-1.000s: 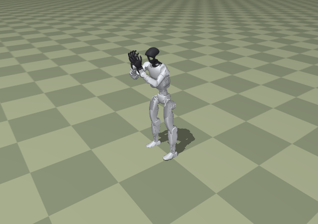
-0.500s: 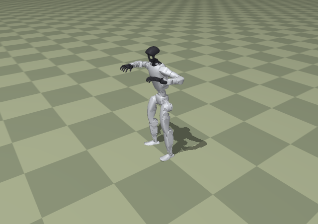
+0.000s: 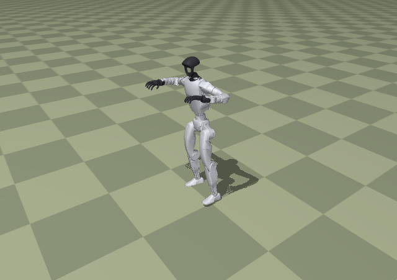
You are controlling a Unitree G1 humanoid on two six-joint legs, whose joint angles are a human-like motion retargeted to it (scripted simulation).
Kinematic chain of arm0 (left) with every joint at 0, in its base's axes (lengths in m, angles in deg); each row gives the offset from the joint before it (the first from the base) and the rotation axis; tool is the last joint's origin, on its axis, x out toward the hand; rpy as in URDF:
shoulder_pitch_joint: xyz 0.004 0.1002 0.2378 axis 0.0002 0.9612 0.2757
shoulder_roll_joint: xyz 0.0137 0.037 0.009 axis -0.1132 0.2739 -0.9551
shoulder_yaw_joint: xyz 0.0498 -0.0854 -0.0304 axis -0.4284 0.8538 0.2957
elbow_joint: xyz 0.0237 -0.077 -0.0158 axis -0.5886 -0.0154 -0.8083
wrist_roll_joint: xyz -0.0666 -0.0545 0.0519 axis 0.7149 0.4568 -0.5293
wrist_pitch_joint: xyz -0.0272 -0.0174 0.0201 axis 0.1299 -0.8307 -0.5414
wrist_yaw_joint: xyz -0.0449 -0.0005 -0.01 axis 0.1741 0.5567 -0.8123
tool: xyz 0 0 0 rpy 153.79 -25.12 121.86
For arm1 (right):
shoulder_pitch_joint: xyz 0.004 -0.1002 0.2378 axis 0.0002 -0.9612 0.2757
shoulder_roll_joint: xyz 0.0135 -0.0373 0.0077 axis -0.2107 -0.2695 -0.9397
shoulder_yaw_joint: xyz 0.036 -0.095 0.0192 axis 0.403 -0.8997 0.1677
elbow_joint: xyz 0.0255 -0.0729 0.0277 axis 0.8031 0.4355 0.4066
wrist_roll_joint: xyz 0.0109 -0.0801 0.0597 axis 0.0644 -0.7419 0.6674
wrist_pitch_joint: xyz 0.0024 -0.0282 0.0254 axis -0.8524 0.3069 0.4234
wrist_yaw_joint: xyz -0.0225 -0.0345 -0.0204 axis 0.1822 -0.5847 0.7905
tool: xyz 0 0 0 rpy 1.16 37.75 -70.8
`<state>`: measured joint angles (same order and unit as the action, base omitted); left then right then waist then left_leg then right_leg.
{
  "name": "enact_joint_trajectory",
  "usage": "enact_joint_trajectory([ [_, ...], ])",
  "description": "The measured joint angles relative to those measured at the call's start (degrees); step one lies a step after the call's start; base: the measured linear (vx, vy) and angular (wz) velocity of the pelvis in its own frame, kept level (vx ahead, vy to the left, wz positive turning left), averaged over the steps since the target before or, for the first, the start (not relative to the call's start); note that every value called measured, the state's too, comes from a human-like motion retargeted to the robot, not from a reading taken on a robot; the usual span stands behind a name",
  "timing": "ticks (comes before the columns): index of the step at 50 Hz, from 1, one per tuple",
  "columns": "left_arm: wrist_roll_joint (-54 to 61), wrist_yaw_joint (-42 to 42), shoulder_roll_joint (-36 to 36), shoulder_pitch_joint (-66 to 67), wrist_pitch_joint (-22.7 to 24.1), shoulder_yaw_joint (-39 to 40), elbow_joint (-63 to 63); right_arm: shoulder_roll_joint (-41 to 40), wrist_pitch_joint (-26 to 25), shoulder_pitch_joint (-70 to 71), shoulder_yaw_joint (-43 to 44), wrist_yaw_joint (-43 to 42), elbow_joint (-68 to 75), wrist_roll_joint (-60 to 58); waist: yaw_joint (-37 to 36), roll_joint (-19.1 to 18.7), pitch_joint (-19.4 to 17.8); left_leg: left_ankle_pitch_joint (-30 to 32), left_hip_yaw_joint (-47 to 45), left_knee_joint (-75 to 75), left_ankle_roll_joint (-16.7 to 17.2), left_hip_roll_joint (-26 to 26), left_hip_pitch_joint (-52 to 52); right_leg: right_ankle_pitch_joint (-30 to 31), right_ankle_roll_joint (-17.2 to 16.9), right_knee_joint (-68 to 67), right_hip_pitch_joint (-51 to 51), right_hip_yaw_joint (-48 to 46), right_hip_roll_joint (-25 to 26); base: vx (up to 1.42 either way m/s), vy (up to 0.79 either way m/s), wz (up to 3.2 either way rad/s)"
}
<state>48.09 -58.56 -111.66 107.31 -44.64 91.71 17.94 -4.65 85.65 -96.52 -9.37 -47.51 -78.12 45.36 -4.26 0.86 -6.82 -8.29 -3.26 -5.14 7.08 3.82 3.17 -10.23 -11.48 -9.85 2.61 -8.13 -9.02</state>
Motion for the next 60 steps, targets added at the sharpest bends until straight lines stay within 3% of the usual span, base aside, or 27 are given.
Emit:
enact_joint_trajectory([
  [15, 2.7, -0.99, -2.27, 6.55, -0.19, 5.64, -0.38, -4.7, 0.04, -9.46, 8.05, 3.27, 1.75, 3.73, 1.91, -0.48, 3.63, -1.87, -1.52, -1.5, -1.18, 0.97, -6.16, 0.23, 0.48, 0.2, -5.16, 0.48, 1.54, 0.11, 0.04, -0.07],
  [25, 2.25, -1.25, -1.15, 8.28, -0.45, 5.92, 0.07, -4.74, 0.0, -11.09, 8.96, 4.3, 1.77, 2.25, 1.85, -0.15, 1.38, -2.57, -3.75, -0.16, -1.53, 0.79, -9.04, 1.17, 0.26, 0.87, -6.4, 2.19, 1.43, 0.02, 0.06, -0.19],
  [45, -1.42, 1.47, -4.31, 9.07, -0.98, 8.01, -2.14, -3.79, -0.23, -12.71, 10.02, 2.78, 2.32, 0.0, 3.45, 0.47, -4.4, -0.39, -3.52, 3.03, -2.14, -0.42, -2.62, 4.64, 0.42, 4.17, -0.21, 0.92, 0.46, -0.07, 0.04, 0.04],
  [53, -2.09, 1.39, -5.61, 8.86, -1.46, 6.53, -2.39, -2.99, -0.61, -12.45, 10.19, 2.26, 2.74, -0.79, 1.94, -0.26, -4.78, 0.33, -2.81, 4.22, -1.15, -1.04, -2.29, 4.62, 1.31, 4.45, 0.02, -0.09, -0.15, -0.01, 0.01, 0.06],
  [60, -1.47, 1.37, -5.64, 9.15, -1.73, 7.15, -2.55, -2.71, -0.58, -12.39, 10.43, 2.36, 2.85, -0.47, 0.01, -0.51, -2.79, -0.41, -2.33, 3.19, -1.14, -1.22, -2.72, 3.97, 1.39, 3.79, -0.88, -0.69, -0.46, 0.09, 0.0, 0.05],
])
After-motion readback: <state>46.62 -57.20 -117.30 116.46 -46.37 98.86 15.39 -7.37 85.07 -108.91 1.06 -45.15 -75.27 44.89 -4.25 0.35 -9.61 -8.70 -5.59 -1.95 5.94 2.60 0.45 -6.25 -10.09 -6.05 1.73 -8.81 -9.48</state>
